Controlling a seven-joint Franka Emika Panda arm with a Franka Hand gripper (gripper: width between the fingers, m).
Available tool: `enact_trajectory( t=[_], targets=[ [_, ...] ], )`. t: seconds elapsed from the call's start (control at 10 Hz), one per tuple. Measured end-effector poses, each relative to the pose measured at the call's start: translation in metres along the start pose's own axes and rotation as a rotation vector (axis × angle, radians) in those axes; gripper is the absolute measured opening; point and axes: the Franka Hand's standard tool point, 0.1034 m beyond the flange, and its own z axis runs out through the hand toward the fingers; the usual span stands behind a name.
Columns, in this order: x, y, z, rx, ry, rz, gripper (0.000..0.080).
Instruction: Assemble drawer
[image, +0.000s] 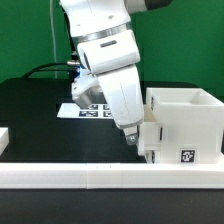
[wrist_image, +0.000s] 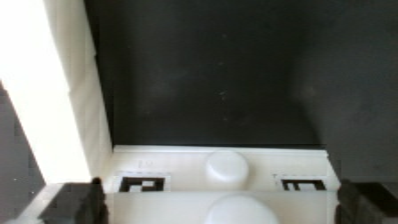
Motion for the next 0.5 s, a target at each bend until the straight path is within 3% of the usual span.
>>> enact_trajectory(
  t=[0.5],
  targets=[
    [0.0111,0.0006,0.0021,0.019,-0.022,0.004,0.0648]
  ],
)
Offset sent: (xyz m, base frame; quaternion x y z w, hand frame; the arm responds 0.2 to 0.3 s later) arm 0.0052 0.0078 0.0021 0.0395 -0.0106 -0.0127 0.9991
